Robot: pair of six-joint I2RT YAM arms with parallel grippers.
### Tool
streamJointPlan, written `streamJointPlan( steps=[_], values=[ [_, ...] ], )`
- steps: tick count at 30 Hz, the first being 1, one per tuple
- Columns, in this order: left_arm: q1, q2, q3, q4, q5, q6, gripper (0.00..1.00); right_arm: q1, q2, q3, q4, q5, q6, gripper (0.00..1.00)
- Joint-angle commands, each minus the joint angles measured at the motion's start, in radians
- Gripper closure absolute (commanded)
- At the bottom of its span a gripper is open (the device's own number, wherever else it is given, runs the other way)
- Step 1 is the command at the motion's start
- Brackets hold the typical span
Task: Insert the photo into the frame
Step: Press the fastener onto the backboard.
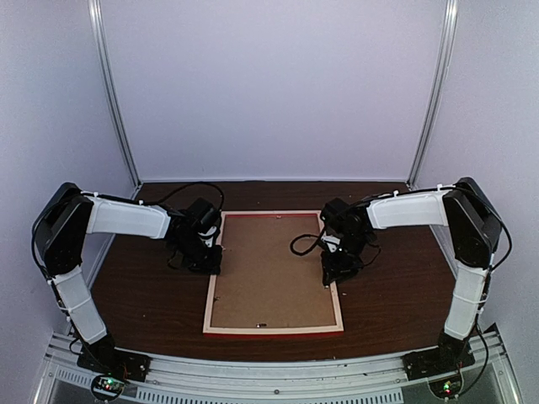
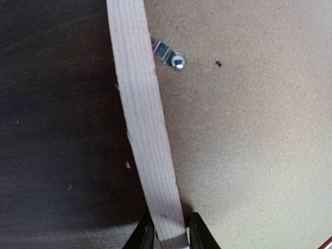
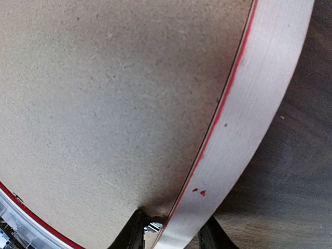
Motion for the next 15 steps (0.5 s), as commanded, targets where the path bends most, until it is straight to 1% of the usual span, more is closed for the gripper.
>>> streamJointPlan(
  steps=[1, 10, 15],
  values=[
    [-0.024, 0.055, -0.024, 0.034, 0.032, 0.018, 0.76, -0.001, 0.051, -0.035, 0.044, 0.015, -0.005, 0.68],
    [-0.024, 0.055, -0.023, 0.033, 0.029, 0.018, 0.76, -0.011, 0.055, -0.045, 0.029, 0.008, 0.004, 0.73],
    [-0.024, 0.056, -0.021, 0.032, 0.029, 0.017, 0.75, -0.012, 0.060, -0.043, 0.024, -0.011, -0.019, 0.75]
  ],
)
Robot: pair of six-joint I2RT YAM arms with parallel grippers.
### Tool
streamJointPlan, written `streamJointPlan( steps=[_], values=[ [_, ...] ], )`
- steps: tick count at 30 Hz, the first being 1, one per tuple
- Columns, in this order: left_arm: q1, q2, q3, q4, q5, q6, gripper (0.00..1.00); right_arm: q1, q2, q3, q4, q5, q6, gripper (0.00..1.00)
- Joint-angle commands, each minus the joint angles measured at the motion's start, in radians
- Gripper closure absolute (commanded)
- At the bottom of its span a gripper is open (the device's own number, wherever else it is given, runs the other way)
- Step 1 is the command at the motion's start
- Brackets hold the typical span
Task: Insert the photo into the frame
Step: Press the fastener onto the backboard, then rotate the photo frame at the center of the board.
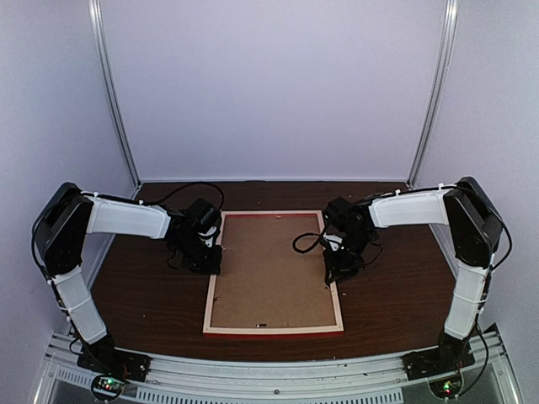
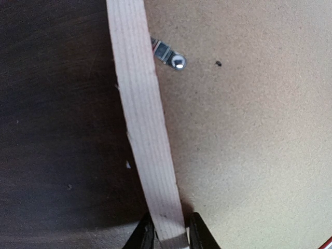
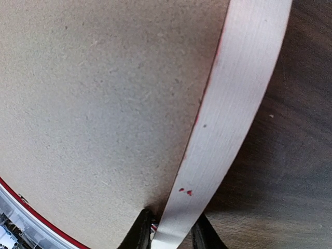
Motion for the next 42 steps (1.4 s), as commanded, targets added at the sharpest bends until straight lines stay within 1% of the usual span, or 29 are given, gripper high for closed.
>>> streamJointPlan(
  steps=[1, 9, 13, 15, 18, 20, 23, 26, 27, 29, 33, 35, 40, 42],
  values=[
    [-0.024, 0.056, -0.022, 0.033, 0.030, 0.016, 0.75, 0.010, 0.061, -0.037, 0.021, 0.009, -0.042, 0.75],
    [-0.024, 0.056, -0.018, 0.032, 0.028, 0.017, 0.76, 0.009, 0.071, -0.009, -0.037, -0.032, -0.159, 0.77],
    [-0.024, 0.055, -0.015, 0.030, 0.029, 0.016, 0.75, 0.000, 0.082, 0.001, -0.037, -0.067, -0.190, 0.78],
    [-0.024, 0.054, -0.014, 0.027, 0.028, 0.016, 0.76, -0.010, 0.082, 0.004, -0.031, -0.077, -0.190, 0.75],
    [-0.024, 0.049, -0.014, 0.025, 0.026, 0.016, 0.75, -0.022, 0.078, 0.013, -0.021, -0.072, -0.176, 0.65],
    [-0.024, 0.046, -0.013, 0.025, 0.027, 0.016, 0.73, -0.027, 0.077, 0.022, -0.015, -0.062, -0.162, 0.62],
    [-0.024, 0.041, -0.008, 0.021, 0.025, 0.017, 0.71, -0.034, 0.084, 0.036, -0.008, -0.048, -0.143, 0.61],
    [-0.024, 0.036, -0.004, 0.018, 0.021, 0.019, 0.67, -0.039, 0.102, 0.049, -0.013, -0.026, -0.138, 0.63],
    [-0.024, 0.033, -0.002, 0.017, 0.022, 0.019, 0.64, -0.042, 0.105, 0.053, -0.014, -0.021, -0.139, 0.64],
    [-0.024, 0.026, 0.001, 0.015, 0.020, 0.019, 0.56, -0.048, 0.113, 0.061, -0.015, -0.009, -0.144, 0.68],
    [-0.024, 0.002, 0.012, 0.014, 0.007, 0.026, 0.36, -0.058, 0.128, 0.091, -0.036, 0.049, -0.171, 0.74],
    [-0.022, -0.008, 0.025, 0.012, 0.006, 0.044, 0.27, -0.062, 0.135, 0.104, -0.037, 0.067, -0.186, 0.77],
    [-0.017, -0.025, 0.063, -0.009, -0.017, 0.100, 0.09, -0.072, 0.170, 0.147, -0.057, 0.089, -0.262, 0.86],
    [-0.005, -0.030, 0.081, -0.011, -0.014, 0.134, 0.05, -0.079, 0.182, 0.180, -0.075, 0.112, -0.304, 0.91]
  ],
)
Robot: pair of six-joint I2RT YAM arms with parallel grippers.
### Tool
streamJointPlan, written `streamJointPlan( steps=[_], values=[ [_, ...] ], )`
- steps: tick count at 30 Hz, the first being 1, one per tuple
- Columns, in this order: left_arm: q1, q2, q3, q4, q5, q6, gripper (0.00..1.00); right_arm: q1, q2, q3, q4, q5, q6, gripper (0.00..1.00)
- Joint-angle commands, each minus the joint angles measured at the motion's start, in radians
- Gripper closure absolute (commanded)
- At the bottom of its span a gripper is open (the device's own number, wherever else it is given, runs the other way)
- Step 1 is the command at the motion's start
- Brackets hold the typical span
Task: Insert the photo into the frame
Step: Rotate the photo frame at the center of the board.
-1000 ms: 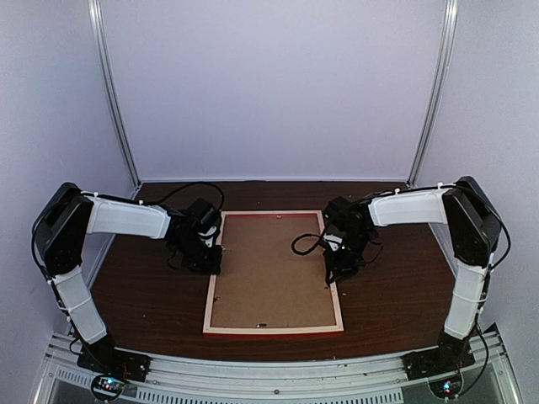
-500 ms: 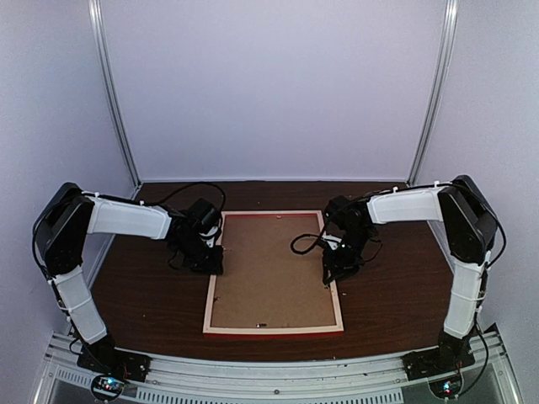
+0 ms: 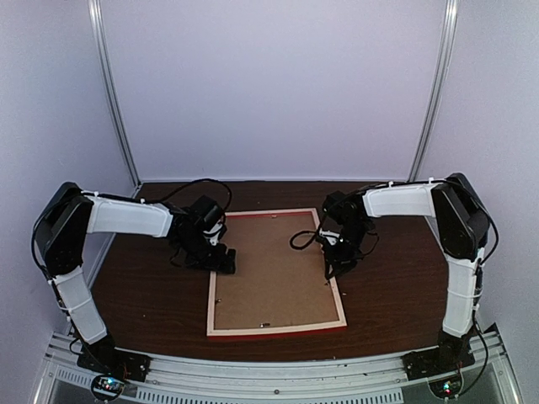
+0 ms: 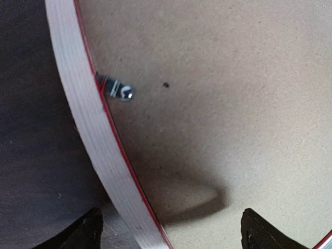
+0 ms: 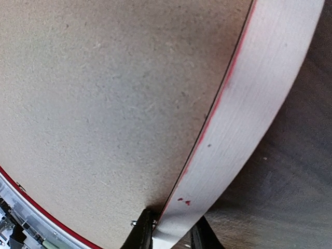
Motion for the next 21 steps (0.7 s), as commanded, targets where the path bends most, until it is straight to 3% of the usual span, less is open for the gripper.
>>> streamJointPlan(
  steps=[1, 13, 21],
  values=[
    [0.023, -0.032, 0.064, -0.007, -0.011, 0.089, 0.03, -0.027, 0.086, 0.047, 0.048, 0.165, -0.142, 0.93],
    [0.204, 0.092, 0.280, -0.003, 0.208, 0.283, 0.02, -0.068, 0.136, 0.158, -0.043, 0.247, -0.407, 0.96],
    [0.261, 0.245, 0.432, -0.028, 0.209, 0.449, 0.02, -0.075, 0.152, 0.198, -0.053, 0.168, -0.497, 0.91]
  ],
)
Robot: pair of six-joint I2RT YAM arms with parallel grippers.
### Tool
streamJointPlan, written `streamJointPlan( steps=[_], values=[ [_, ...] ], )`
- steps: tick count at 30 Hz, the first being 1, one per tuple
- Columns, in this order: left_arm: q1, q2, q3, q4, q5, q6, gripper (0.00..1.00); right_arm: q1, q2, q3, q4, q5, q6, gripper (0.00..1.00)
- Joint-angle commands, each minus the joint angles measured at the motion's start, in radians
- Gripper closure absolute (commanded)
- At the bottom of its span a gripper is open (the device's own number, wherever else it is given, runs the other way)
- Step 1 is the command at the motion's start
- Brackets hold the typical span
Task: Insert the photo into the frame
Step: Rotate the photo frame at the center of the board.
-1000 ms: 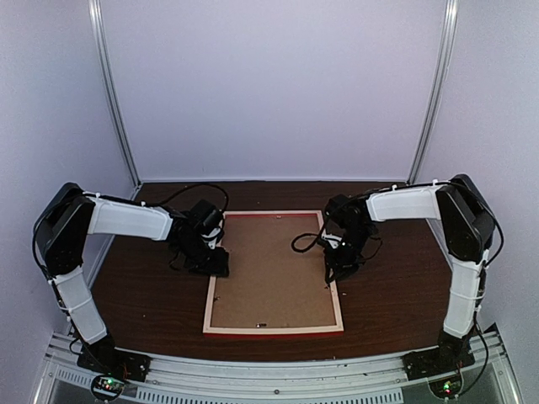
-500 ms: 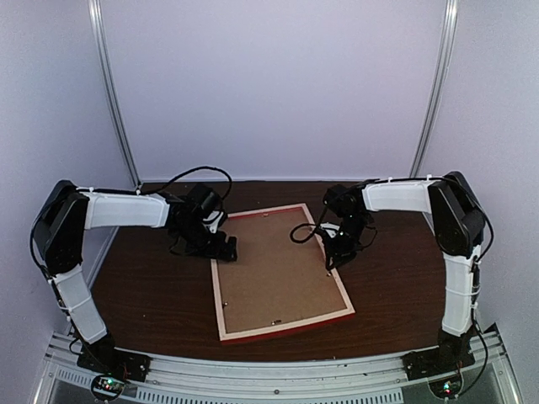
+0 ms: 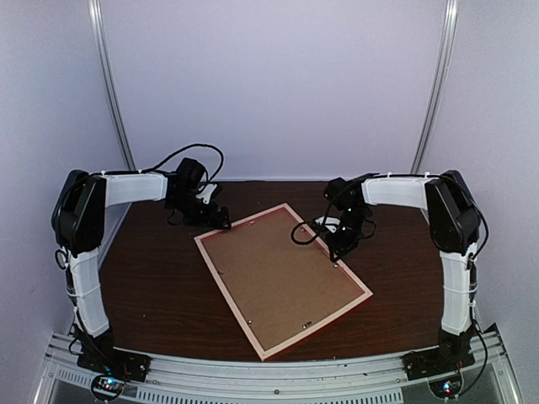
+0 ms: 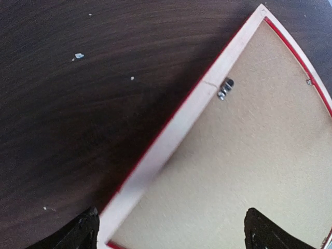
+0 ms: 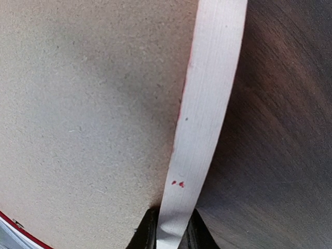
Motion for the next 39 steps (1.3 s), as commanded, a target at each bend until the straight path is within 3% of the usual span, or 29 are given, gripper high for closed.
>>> streamJointPlan(
  steps=[1, 3, 6, 11, 22, 26, 29, 34, 39],
  values=[
    [0.009, 0.071, 0.084, -0.019, 0.028, 0.154, 0.02, -0.013, 0.054, 0.017, -0.003, 0.009, -0.119, 0.89],
    [0.009, 0.105, 0.119, -0.034, 0.021, 0.191, 0.02, -0.020, 0.052, 0.034, -0.001, -0.013, -0.125, 0.84],
    [0.009, 0.157, 0.172, -0.065, 0.043, 0.238, 0.02, -0.033, 0.047, 0.051, 0.003, -0.042, -0.122, 0.67],
    [0.009, 0.243, 0.267, -0.120, 0.051, 0.285, 0.10, -0.061, 0.014, 0.045, 0.030, -0.063, -0.078, 0.57],
    [0.009, 0.344, 0.380, -0.138, 0.077, 0.314, 0.37, -0.128, -0.100, -0.041, 0.104, -0.120, 0.066, 0.55],
    [0.009, 0.348, 0.380, -0.139, 0.044, 0.308, 0.53, -0.143, -0.125, -0.068, 0.119, -0.132, 0.133, 0.55],
    [0.009, 0.343, 0.366, -0.136, 0.002, 0.281, 0.66, -0.147, -0.141, -0.072, 0.112, -0.126, 0.191, 0.54],
    [0.009, 0.319, 0.312, -0.118, -0.058, 0.195, 0.78, -0.147, -0.148, -0.070, 0.096, -0.096, 0.257, 0.53],
    [0.010, 0.254, 0.203, -0.096, -0.138, 0.077, 0.83, -0.147, -0.171, -0.096, 0.107, -0.067, 0.345, 0.53]
  ],
)
